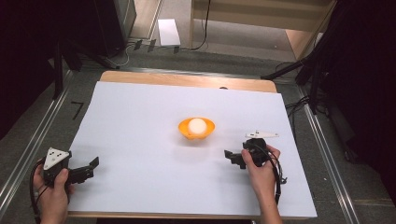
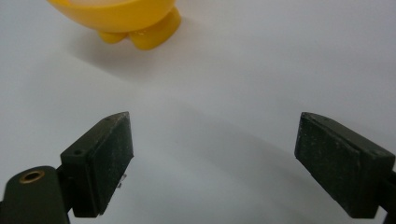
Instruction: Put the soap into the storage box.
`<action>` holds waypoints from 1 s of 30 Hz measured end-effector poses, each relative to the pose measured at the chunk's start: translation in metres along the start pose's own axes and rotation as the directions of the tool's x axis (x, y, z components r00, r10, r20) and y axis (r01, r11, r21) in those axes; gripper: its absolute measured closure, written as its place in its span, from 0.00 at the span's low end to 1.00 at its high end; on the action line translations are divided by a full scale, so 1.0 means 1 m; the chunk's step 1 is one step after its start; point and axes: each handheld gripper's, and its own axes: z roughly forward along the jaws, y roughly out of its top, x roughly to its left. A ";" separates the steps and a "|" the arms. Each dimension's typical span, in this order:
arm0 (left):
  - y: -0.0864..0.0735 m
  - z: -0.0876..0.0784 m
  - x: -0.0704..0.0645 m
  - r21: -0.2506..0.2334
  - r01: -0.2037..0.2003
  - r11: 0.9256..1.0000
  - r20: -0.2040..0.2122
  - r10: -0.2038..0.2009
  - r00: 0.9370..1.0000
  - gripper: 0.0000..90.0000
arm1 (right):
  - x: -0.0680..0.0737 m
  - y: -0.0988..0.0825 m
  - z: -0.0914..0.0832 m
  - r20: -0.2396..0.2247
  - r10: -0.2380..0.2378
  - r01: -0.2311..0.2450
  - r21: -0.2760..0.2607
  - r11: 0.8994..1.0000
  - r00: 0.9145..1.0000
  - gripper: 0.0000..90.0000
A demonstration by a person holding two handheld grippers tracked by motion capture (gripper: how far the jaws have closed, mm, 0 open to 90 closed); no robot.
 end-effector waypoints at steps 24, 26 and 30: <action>0.000 0.000 -0.001 -0.002 -0.007 1.000 -0.005 0.007 1.000 0.00 | -0.042 -0.049 -0.045 0.067 0.028 -0.021 -0.104 0.994 0.997 0.08; 0.000 0.000 0.000 -0.002 -0.007 1.000 -0.003 0.007 1.000 0.00 | -0.048 -0.058 -0.052 0.083 0.042 -0.032 -0.116 0.993 0.996 0.08; 0.000 -0.001 0.000 -0.003 -0.007 1.000 0.000 0.007 1.000 0.00 | -0.058 -0.069 -0.061 0.090 0.059 -0.046 -0.135 0.990 0.994 0.08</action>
